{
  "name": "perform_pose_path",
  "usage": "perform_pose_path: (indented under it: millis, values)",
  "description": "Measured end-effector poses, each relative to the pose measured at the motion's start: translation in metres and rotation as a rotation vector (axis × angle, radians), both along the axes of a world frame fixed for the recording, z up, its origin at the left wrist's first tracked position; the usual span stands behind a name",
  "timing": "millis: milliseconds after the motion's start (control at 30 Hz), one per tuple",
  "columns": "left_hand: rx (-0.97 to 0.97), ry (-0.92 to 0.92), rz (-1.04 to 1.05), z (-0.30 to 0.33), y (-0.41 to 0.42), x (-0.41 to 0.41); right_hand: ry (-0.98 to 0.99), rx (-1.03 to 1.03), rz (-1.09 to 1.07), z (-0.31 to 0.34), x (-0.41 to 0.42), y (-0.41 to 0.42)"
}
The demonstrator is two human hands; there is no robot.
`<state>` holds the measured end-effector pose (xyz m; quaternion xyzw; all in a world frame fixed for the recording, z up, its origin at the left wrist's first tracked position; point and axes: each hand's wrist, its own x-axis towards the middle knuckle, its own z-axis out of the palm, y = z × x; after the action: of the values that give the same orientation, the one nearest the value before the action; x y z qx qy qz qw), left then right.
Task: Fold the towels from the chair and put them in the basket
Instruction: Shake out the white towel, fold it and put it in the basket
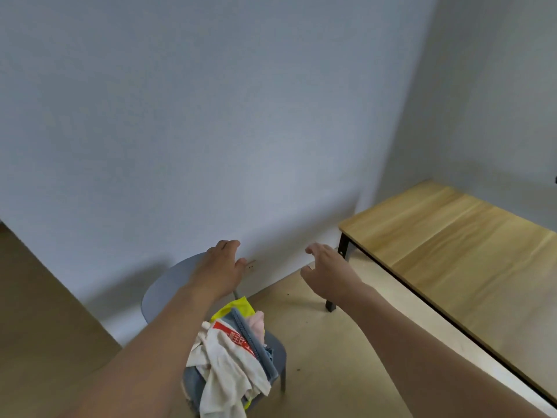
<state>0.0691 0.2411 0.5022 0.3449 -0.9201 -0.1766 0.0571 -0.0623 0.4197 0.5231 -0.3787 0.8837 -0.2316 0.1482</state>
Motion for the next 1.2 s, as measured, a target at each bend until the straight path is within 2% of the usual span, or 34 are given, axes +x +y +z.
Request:
perform_pose_path:
  millis: [267, 500, 700, 833, 967, 1067, 1200]
  values:
    - [-0.044, -0.11, -0.111, -0.025, -0.091, 0.024, -0.079, 0.031, -0.019, -0.035, 0.021, -0.101]
    - [0.139, -0.083, -0.203, -0.065, -0.199, 0.023, -0.134, 0.104, -0.135, -0.062, 0.055, -0.193]
    - [0.208, -0.127, -0.31, -0.079, -0.244, 0.017, -0.145, 0.144, -0.271, -0.069, 0.061, -0.221]
    - [0.222, -0.183, -0.336, -0.106, -0.264, 0.012, -0.202, 0.168, -0.266, -0.102, 0.064, -0.233]
    - [0.23, -0.209, -0.416, -0.188, -0.271, -0.008, -0.258, 0.183, -0.286, -0.199, 0.064, -0.244]
    - [0.359, -0.28, -0.45, -0.297, -0.27, -0.015, -0.298, 0.24, -0.262, -0.301, 0.064, -0.252]
    - [0.466, -0.291, -0.378, -0.43, -0.273, -0.02, -0.319, 0.258, -0.265, -0.42, 0.063, -0.256]
